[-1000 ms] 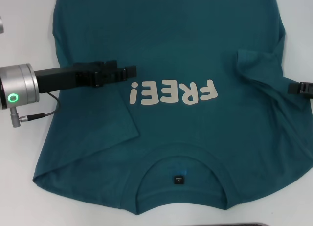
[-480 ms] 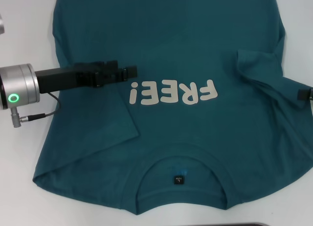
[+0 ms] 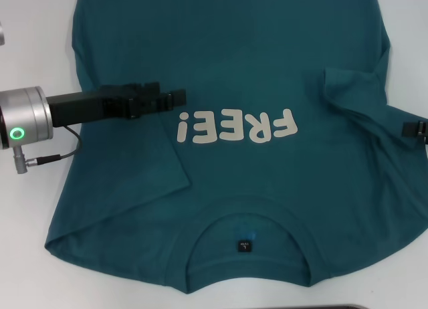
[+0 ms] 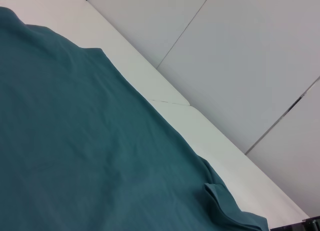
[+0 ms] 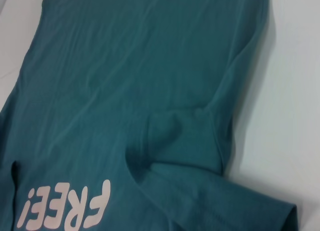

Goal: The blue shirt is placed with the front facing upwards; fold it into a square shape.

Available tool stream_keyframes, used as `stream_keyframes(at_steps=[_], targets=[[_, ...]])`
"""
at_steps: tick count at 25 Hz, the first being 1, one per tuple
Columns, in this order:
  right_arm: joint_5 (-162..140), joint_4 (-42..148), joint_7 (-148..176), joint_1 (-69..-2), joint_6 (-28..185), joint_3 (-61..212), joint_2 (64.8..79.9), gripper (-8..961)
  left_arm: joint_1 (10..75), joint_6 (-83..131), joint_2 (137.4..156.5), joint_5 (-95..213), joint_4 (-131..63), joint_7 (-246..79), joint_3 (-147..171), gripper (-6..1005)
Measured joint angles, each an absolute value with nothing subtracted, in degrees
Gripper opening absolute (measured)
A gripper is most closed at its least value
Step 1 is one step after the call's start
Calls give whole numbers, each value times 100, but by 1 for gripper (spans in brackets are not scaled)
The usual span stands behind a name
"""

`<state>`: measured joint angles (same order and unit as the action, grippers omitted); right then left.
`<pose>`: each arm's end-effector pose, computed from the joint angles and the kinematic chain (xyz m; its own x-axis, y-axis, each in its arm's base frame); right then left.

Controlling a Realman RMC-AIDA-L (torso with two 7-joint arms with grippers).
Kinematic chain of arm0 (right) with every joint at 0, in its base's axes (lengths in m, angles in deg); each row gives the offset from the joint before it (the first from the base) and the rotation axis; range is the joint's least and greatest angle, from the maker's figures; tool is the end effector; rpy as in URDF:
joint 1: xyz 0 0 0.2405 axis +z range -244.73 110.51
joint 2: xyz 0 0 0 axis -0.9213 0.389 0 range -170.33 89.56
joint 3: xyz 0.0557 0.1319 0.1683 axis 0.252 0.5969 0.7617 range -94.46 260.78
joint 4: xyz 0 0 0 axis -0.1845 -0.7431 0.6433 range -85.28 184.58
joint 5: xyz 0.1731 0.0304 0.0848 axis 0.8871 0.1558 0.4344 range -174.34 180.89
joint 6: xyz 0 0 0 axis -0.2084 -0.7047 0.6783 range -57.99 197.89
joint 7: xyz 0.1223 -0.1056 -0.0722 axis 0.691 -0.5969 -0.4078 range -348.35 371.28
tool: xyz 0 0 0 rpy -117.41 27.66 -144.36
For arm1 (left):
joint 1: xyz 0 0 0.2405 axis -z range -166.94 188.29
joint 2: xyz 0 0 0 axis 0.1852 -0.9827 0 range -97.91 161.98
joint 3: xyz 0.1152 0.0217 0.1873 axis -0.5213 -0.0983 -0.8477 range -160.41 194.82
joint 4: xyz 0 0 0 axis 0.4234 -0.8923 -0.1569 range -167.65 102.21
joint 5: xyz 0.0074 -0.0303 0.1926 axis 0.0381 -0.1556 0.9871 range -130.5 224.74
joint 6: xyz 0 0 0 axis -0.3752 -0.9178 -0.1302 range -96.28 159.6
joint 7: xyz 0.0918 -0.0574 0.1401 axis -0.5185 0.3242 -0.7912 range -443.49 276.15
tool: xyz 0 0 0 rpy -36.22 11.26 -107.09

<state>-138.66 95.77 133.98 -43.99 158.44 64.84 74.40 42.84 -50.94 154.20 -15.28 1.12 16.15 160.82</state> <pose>0.3416 0.2746 0.0575 0.1490 -0.8709 -0.4684 -0.9872 -0.1038 -0.1211 -0.2148 0.3207 -0.0390 0.5172 0.6705 0.5319 0.7736 -0.6321 0.0447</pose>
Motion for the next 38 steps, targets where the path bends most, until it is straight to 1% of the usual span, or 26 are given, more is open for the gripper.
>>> stream_keyframes(at_steps=[15, 38], targets=[[-13871, 9579, 13460, -4322, 15742, 6461, 7437, 927, 4284, -5068, 15411, -1519, 112, 1617, 16082, 884], [-13845, 9540, 13409, -4288, 15635, 6409, 7512, 927, 4284, -5082, 15416, -1522, 115, 1617, 16082, 883]])
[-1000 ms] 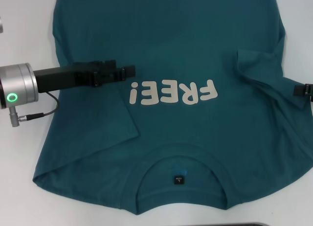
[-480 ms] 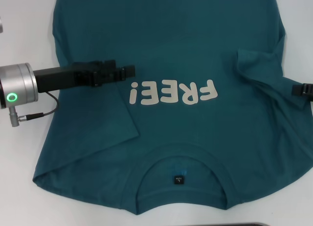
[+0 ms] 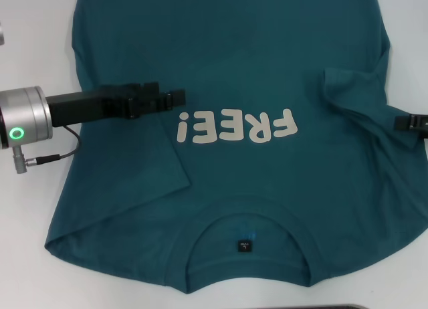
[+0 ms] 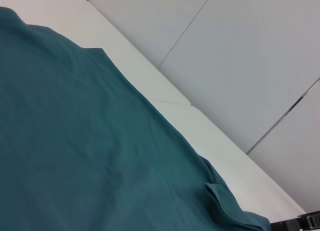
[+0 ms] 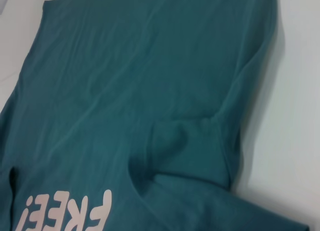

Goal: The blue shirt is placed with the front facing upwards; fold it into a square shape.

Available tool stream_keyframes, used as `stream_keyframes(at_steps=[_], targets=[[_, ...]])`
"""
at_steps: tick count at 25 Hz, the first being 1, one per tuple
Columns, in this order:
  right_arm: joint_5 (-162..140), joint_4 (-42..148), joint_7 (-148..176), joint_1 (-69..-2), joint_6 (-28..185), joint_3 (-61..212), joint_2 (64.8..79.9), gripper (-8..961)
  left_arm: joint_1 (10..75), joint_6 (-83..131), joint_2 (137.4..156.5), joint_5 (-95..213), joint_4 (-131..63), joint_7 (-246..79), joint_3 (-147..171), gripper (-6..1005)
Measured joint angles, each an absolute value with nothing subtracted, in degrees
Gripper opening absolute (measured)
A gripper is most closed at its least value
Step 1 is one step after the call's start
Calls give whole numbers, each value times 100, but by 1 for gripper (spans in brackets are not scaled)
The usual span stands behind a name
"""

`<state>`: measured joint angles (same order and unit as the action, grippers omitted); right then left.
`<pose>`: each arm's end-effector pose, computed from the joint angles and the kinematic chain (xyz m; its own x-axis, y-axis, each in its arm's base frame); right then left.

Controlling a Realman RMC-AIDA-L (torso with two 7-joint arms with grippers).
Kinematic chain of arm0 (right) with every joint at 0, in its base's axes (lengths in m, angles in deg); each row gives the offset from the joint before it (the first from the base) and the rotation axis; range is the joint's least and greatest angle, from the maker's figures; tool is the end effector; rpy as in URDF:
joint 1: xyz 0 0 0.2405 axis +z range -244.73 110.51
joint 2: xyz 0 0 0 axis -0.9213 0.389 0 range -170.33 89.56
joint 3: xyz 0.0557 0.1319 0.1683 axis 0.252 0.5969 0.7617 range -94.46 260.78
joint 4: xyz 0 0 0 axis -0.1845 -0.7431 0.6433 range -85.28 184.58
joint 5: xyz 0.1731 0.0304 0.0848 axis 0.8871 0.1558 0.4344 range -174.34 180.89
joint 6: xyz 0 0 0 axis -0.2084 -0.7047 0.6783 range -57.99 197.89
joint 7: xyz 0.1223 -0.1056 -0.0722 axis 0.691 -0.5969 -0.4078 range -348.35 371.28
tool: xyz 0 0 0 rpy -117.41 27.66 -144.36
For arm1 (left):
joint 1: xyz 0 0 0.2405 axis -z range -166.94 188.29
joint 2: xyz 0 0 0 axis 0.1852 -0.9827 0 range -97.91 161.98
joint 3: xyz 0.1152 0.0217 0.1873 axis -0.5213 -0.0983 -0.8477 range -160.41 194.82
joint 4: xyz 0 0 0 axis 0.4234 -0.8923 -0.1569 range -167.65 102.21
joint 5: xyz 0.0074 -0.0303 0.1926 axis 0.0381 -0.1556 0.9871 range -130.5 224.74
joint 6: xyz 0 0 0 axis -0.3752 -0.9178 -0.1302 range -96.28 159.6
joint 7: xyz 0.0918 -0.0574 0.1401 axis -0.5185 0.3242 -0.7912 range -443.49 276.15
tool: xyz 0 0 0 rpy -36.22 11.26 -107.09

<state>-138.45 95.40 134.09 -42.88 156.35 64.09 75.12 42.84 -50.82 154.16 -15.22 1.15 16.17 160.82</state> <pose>0.3377 0.2836 0.0518 0.1627 -0.8655 -0.4737 -0.9848 -0.1132 -0.1314 -0.2153 0.3211 -0.0388 0.5179 0.6704 0.5313 0.7744 -0.6313 0.0418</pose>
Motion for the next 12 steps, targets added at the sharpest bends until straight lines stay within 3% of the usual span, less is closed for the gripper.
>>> stream_keyframes(at_steps=[12], targets=[[-13813, 9558, 13393, -4241, 15757, 6420, 7549, 923, 4276, -5096, 15420, -1520, 112, 1617, 16082, 884]])
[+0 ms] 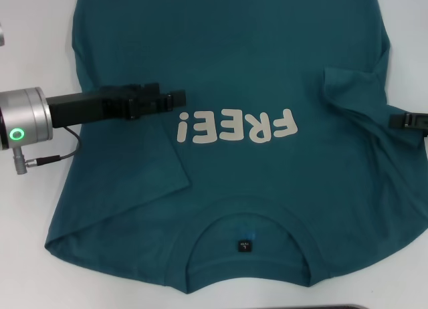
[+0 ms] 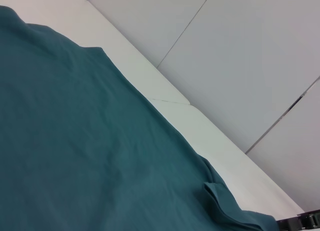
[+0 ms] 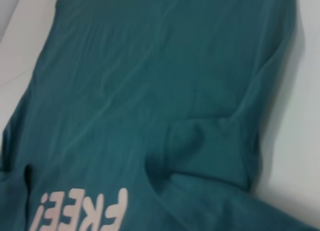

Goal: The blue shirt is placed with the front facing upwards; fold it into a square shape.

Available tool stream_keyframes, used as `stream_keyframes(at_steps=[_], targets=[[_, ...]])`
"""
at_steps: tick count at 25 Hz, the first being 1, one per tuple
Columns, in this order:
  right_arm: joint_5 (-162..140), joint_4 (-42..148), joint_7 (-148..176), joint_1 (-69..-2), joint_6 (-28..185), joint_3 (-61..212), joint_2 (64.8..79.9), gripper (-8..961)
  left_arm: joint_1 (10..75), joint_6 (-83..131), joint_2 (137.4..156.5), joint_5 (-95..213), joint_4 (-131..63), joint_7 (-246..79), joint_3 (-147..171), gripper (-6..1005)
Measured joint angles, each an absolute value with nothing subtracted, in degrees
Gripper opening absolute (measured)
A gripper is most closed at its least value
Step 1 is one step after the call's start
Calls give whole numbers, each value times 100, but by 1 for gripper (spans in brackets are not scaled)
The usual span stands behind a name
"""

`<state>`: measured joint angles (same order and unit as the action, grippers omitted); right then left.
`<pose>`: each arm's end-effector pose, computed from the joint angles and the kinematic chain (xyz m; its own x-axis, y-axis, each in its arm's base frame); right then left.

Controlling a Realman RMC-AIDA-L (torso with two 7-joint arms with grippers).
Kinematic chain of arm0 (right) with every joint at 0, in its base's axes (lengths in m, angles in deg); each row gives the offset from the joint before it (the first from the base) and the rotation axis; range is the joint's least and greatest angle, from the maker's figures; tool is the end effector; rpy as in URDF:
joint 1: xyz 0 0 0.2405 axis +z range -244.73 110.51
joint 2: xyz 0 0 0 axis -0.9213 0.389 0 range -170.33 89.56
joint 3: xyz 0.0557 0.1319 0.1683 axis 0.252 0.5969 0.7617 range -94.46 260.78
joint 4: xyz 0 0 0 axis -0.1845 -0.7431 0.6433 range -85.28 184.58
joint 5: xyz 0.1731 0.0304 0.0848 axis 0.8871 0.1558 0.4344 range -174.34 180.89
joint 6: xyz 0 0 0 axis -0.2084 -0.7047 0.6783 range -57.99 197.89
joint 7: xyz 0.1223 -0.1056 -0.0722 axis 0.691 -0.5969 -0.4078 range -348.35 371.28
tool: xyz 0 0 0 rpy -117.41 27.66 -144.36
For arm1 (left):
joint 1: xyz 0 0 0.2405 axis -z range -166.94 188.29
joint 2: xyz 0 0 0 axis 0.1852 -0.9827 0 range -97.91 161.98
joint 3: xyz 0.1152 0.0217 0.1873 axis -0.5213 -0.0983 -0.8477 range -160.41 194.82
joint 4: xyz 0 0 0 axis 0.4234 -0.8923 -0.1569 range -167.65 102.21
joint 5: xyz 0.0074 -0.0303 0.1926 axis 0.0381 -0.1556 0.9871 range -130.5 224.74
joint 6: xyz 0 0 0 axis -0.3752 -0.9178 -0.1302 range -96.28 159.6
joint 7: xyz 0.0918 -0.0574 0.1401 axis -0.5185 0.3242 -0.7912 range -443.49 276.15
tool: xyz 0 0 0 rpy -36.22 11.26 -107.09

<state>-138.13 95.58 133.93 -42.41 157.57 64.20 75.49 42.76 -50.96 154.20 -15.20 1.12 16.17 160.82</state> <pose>0.3310 0.2846 0.0490 0.1701 -0.8669 -0.4687 -0.9849 -0.1336 -0.1103 -0.2153 0.3202 -0.0392 0.5167 0.6719 0.5306 0.7745 -0.6310 0.0449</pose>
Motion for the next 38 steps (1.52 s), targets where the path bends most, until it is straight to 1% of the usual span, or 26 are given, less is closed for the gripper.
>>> stream_keyframes(at_steps=[21, 31, 37, 38], targets=[[-13506, 9422, 13275, -4445, 15903, 6461, 7554, 914, 4283, -5074, 15429, -1519, 123, 1599, 16082, 884], [-13435, 9271, 13257, -4397, 15628, 6471, 7555, 745, 4290, -5105, 15412, -1537, 145, 1598, 16082, 885], [-13380, 9271, 13248, -4422, 15583, 6471, 7557, 499, 4279, -5105, 15403, -1549, 147, 1599, 16082, 885], [-13375, 9271, 13245, -4423, 15587, 6471, 7557, 377, 4278, -5104, 15403, -1550, 147, 1599, 16082, 885]])
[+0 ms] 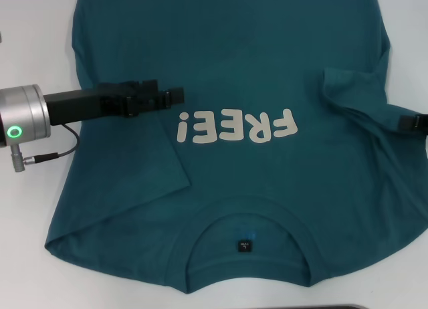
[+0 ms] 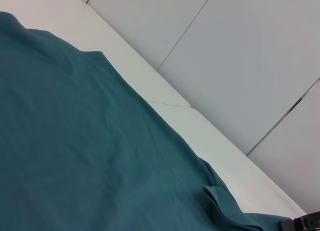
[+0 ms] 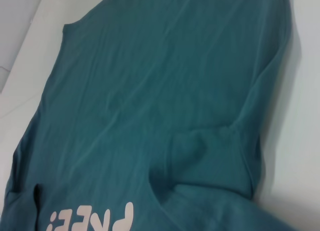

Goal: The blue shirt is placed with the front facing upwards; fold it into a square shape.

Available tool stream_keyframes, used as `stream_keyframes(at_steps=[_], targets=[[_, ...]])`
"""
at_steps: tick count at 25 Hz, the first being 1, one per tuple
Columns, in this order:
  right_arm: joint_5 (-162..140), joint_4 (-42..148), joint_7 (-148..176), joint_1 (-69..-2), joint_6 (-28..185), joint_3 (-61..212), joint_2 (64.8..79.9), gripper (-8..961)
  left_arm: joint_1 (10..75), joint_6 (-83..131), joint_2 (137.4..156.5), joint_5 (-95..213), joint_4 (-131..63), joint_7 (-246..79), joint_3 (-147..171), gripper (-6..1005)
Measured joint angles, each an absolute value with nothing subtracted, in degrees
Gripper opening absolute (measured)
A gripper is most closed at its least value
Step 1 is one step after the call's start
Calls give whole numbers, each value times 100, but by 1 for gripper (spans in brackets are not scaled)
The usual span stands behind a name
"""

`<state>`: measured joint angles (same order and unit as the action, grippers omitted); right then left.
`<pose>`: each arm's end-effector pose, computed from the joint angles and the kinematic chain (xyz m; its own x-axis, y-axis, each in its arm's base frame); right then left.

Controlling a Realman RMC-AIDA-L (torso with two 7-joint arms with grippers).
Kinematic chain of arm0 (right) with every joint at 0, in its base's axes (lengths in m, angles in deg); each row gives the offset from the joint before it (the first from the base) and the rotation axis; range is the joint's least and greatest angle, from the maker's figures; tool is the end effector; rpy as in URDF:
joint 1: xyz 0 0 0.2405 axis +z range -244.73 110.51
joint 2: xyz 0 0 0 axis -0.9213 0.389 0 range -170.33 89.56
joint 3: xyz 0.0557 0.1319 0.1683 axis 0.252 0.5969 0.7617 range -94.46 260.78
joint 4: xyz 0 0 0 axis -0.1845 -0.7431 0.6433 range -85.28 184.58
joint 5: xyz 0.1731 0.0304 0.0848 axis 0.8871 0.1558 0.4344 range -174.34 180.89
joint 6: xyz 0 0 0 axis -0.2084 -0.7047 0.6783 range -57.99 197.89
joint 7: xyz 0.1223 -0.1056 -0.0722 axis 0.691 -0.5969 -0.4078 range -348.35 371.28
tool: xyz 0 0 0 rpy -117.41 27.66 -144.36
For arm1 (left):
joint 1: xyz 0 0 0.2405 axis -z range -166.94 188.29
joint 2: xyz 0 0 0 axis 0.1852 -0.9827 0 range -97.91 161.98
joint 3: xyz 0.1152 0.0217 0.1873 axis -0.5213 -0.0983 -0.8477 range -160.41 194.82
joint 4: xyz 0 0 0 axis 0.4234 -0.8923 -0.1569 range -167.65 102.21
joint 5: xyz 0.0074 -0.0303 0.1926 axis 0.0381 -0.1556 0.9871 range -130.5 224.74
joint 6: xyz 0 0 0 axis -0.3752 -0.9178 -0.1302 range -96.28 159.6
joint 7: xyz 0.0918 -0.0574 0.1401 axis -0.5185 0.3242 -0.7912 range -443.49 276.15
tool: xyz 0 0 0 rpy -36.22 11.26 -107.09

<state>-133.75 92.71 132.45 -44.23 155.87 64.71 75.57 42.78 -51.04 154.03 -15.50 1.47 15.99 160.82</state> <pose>0.3344 0.2813 0.0450 0.1271 -0.8404 -0.5269 -0.9919 -0.1116 -0.0612 -0.2150 0.3219 -0.0365 0.5221 0.6636 0.5358 0.7705 -0.6364 0.0374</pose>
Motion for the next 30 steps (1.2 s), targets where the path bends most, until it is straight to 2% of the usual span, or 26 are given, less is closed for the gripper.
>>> stream_keyframes(at_steps=[1, 7, 12, 30], targets=[[-13373, 9271, 13243, -4424, 15604, 6470, 7557, 254, 4278, -5102, 15403, -1550, 147, 1599, 16082, 885], [-13372, 9224, 13123, -4384, 15793, 6461, 7553, 51, 4293, -5079, 15393, -1560, 147, 1599, 16082, 885], [-13364, 9098, 12990, -4271, 15952, 6423, 7555, 15, 4316, -5070, 15393, -1564, 153, 1599, 16081, 885], [-13136, 8895, 12792, -3742, 16414, 6212, 7675, 16, 4319, -5090, 15394, -1563, 153, 1599, 16098, 884]])
